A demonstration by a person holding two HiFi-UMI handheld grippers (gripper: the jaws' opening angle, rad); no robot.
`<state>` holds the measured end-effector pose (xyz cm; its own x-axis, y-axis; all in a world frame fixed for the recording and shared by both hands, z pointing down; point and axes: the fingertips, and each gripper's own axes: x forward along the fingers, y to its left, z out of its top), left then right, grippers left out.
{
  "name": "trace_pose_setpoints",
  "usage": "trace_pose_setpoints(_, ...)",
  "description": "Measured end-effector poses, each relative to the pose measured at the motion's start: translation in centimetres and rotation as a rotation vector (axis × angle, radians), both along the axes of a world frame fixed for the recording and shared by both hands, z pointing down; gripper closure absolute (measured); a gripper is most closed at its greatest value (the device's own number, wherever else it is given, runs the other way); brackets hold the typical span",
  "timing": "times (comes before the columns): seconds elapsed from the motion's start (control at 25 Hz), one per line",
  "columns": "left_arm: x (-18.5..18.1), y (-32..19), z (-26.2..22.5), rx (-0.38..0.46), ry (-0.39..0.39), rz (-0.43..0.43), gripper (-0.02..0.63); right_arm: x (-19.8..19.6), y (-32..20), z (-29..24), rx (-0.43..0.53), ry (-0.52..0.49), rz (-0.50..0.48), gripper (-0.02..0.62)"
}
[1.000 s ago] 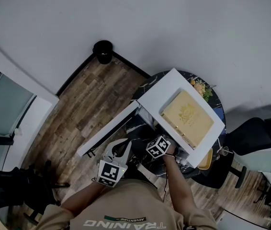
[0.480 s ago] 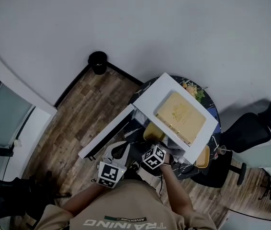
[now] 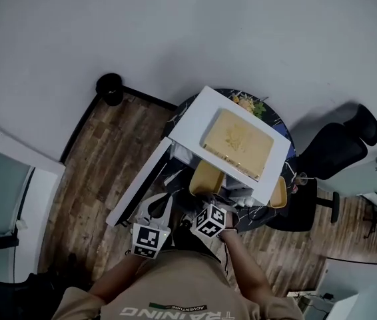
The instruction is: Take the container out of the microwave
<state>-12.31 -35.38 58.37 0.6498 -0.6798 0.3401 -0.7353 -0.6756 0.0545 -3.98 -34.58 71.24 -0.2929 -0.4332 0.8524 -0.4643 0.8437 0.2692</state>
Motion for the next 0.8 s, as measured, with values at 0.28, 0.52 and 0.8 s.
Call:
trace_pose_setpoints(0.28, 1.1, -0.4, 2.7, -0.011, -0.03, 0.042, 0.601, 0.4, 2.7, -0.1, 0.013, 0.009, 0.005, 0.586)
trace_pose_setpoints(0.52, 1.7, 3.1, 0.5, 0.027, -0.062, 0.004, 0.601, 0.7, 6.3, -0.5, 0.028, -0.029, -0.048, 0.586)
trace_pose_setpoints(0.8, 4.1, 10.1, -0.8, 0.031, -0.117, -0.09, 0.601, 2.1, 11.6, -0.7, 0.061, -0.083, -0.137, 0.586)
